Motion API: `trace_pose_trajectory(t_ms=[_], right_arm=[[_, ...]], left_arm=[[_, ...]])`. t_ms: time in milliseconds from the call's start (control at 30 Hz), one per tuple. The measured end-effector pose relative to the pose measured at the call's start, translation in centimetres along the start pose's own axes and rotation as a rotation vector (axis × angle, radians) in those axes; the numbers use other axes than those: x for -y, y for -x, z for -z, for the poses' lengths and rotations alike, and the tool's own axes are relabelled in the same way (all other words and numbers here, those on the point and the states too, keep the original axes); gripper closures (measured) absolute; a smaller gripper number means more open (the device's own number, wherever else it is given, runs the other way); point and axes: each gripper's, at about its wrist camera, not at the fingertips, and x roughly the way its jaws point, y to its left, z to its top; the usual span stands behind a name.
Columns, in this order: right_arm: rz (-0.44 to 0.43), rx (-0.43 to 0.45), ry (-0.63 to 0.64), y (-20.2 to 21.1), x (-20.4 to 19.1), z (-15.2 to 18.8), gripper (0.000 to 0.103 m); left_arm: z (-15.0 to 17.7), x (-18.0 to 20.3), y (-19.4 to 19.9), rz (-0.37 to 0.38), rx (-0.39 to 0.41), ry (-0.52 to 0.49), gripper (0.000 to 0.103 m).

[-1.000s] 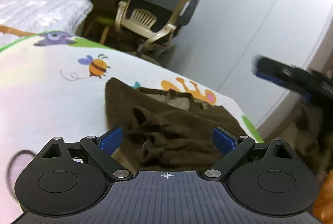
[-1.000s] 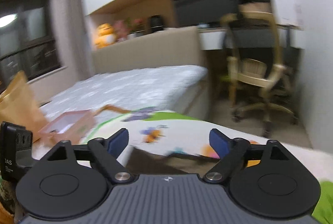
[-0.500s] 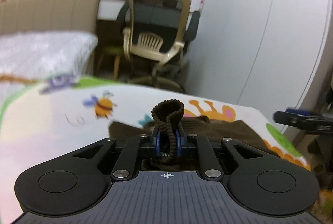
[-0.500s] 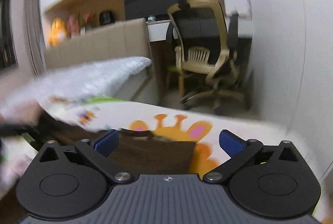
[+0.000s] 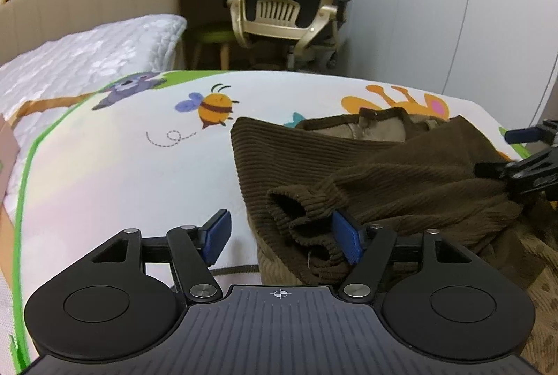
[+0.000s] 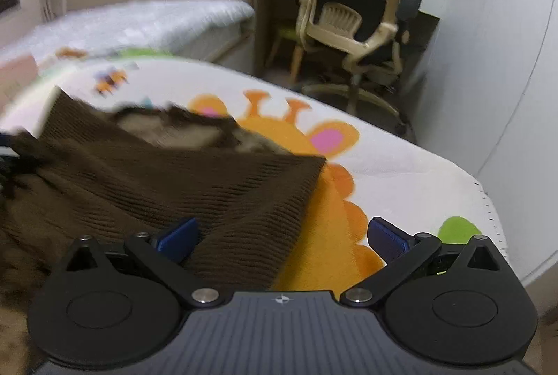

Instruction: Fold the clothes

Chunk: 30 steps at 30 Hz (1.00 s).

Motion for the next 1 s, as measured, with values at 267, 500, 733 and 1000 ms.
trace_pose_trajectory(t_ms=[267, 500, 733, 1000], right_arm=[[0.0, -0.05, 0.144, 0.3, -3.2, 2.2, 0.0], [-0.108, -0.147, -0.074, -0.6, -0.4, 2.0, 0.0], [-0.12, -0.145, -0.061, -0.5, -0.4, 2.3, 0.0], [-0.109, -0.034, -0.055, 2.3, 0.6, -0.2, 0.0]], left_arm=[[0.1, 0.1, -0.3, 0.009, -0.016, 0.021, 0.032], [0.2, -0.1, -0.5, 0.012, -0.024, 0.035, 0.031], [0.3, -0.4, -0.8, 0.014, -0.033, 0.049, 0.026], [-1.5, -2.2, -0.4, 0.106, -0.04, 0.149, 0.023]])
